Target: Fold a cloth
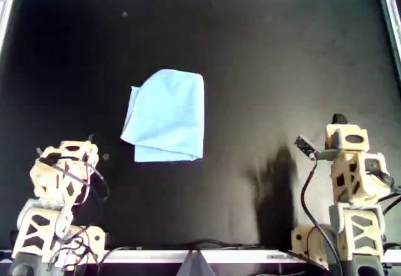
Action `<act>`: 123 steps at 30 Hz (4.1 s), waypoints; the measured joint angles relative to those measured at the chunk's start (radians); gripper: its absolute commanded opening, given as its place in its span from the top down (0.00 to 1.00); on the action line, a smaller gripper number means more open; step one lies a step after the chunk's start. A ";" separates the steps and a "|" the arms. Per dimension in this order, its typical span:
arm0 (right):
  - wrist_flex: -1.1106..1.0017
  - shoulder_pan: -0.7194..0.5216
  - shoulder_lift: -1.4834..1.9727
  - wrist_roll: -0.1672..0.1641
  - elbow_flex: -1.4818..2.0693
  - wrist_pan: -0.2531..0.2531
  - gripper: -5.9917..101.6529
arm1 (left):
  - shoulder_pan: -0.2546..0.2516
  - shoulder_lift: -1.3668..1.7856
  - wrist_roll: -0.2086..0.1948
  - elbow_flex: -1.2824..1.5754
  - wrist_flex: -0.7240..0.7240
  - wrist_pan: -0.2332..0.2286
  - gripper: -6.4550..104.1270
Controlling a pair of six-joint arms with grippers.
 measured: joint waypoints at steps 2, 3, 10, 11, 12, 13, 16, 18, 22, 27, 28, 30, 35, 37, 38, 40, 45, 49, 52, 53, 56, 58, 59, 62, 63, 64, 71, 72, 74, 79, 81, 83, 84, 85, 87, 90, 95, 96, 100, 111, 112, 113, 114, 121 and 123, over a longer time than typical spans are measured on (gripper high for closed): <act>0.000 0.000 -0.055 0.000 0.000 0.000 0.95 | 0.000 0.000 0.000 0.000 0.003 0.000 0.50; 0.000 0.000 -0.095 0.000 0.000 0.000 0.95 | 0.000 0.000 0.000 0.000 0.003 0.000 0.50; 0.000 0.000 -0.342 0.000 0.000 0.000 0.95 | 0.000 0.000 0.000 0.000 0.025 -0.006 0.50; 0.000 0.000 -0.348 0.000 0.000 0.000 0.95 | 0.000 0.000 0.000 0.000 0.034 -0.005 0.50; 0.000 0.000 -0.350 0.000 0.000 0.000 0.95 | 0.000 0.000 0.000 0.000 0.041 -0.003 0.50; 0.000 0.000 -0.351 0.000 0.000 0.000 0.95 | 0.000 0.000 0.000 0.000 0.051 0.000 0.50; 0.000 0.000 -0.353 0.000 0.000 0.000 0.95 | 0.000 0.000 0.000 0.000 0.063 0.000 0.50; 0.000 0.000 -0.353 0.000 0.000 0.000 0.95 | 0.000 0.000 0.000 0.000 0.064 0.000 0.50; 0.000 0.000 -0.356 0.000 0.000 0.000 0.95 | 0.000 0.000 0.000 0.000 0.066 0.000 0.50; 0.000 0.000 -0.360 0.000 0.000 0.000 0.95 | 0.000 0.000 0.000 0.000 0.066 0.000 0.50; 0.000 0.000 -0.360 0.000 0.000 0.000 0.95 | 0.000 0.000 0.000 0.000 0.066 0.000 0.50; 0.000 0.000 -0.360 0.000 0.000 0.000 0.95 | 0.000 0.000 0.000 0.000 0.066 0.000 0.50; 0.000 0.002 -0.362 0.000 0.000 0.000 0.95 | 0.000 0.000 0.000 0.000 0.066 0.000 0.50; 0.000 0.005 -0.364 0.000 0.000 0.002 0.95 | 0.000 0.000 0.000 0.000 0.066 0.002 0.50; 0.000 0.011 -0.364 0.000 0.000 0.011 0.95 | 0.000 0.000 0.000 0.000 0.066 0.002 0.50; 0.000 0.017 -0.364 0.000 0.002 0.000 0.95 | 0.000 0.000 0.000 0.000 0.066 0.002 0.50; 0.071 0.017 -0.308 0.000 0.002 0.000 0.95 | 0.000 0.000 0.000 0.000 0.066 0.002 0.50; 0.262 0.018 -0.166 0.000 0.002 -0.003 0.95 | 0.000 0.000 0.000 0.000 0.066 0.002 0.50; 0.420 0.018 -0.081 0.000 0.002 -0.002 0.95 | 0.000 0.000 0.000 0.000 0.066 0.002 0.50; 0.440 0.018 -0.060 0.000 0.002 0.000 0.95 | 0.000 0.000 0.000 0.000 0.066 0.002 0.50; 0.523 0.009 -0.021 0.000 0.002 0.008 0.95 | 0.000 0.000 0.000 0.000 0.066 0.002 0.50; 0.540 0.009 0.000 0.000 0.002 0.012 0.95 | 0.000 0.000 0.000 0.000 0.066 0.002 0.50; 0.551 0.009 0.012 0.000 0.002 0.009 0.95 | 0.000 0.000 0.000 0.000 0.066 0.002 0.50; 0.561 0.009 0.031 0.000 0.002 0.008 0.95 | 0.000 0.000 0.000 0.000 0.066 0.002 0.50; 0.561 0.009 0.031 0.000 0.002 0.008 0.95 | 0.000 0.000 0.000 0.000 0.066 0.002 0.50; 0.565 0.009 0.031 0.000 0.002 0.003 0.95 | 0.000 0.000 0.000 0.000 0.066 0.002 0.50; 0.566 0.011 0.031 0.000 0.002 -0.002 0.95 | 0.000 0.000 0.000 0.000 0.066 0.002 0.50; 0.566 0.011 0.031 0.000 0.002 -0.002 0.95 | 0.000 0.000 0.000 0.000 0.066 0.002 0.50; 0.566 0.011 0.031 0.000 0.002 -0.002 0.95 | 0.000 0.000 0.000 0.000 0.066 0.002 0.50; 0.566 0.011 0.031 0.000 0.002 0.000 0.95 | 0.000 0.000 0.000 0.000 0.066 0.002 0.50; 0.566 0.011 0.031 0.000 0.002 0.000 0.95 | 0.000 0.000 0.000 0.000 0.066 0.002 0.50; 0.566 0.011 0.031 0.000 0.002 0.000 0.95 | 0.000 0.000 0.000 0.000 0.066 0.002 0.50; 0.566 0.011 0.031 0.000 0.002 0.000 0.95 | 0.000 0.000 0.000 0.000 0.066 0.002 0.50; 0.566 0.011 0.031 0.000 0.002 0.000 0.95 | 0.000 0.000 0.000 0.000 0.066 0.002 0.50; 0.566 0.011 0.031 0.000 0.002 0.000 0.95 | 0.000 0.000 0.000 0.000 0.066 0.002 0.50; 0.566 0.011 0.031 0.000 0.002 0.000 0.95 | 0.000 0.000 0.000 0.000 0.066 0.002 0.50; 0.566 0.011 0.031 0.000 0.002 -0.003 0.95 | 0.000 0.000 0.000 0.000 0.066 0.002 0.50; 0.566 0.011 0.031 0.000 0.002 -0.003 0.95 | 0.000 0.000 0.000 0.000 0.066 0.002 0.50; 0.566 0.011 0.031 0.000 0.002 -0.003 0.95 | 0.000 0.000 0.000 0.000 0.066 0.002 0.50; 0.566 0.011 0.031 0.000 0.002 -0.003 0.95 | 0.000 0.000 0.000 0.000 0.066 0.002 0.50; 0.566 0.011 0.031 0.000 0.002 -0.003 0.95 | 0.000 0.000 0.000 0.000 0.066 0.002 0.50; 0.566 0.011 0.031 0.000 0.002 -0.003 0.95 | 0.000 0.000 0.000 0.000 0.066 0.002 0.50; 0.566 0.011 0.031 0.000 0.002 -0.003 0.95 | 0.000 0.000 0.000 0.000 0.066 0.002 0.50; 0.566 0.011 0.031 0.000 0.002 -0.003 0.95 | 0.000 0.000 0.000 0.000 0.066 0.002 0.50; 0.566 0.011 0.031 0.000 0.002 -0.003 0.95 | 0.000 0.000 0.000 0.000 0.066 0.002 0.50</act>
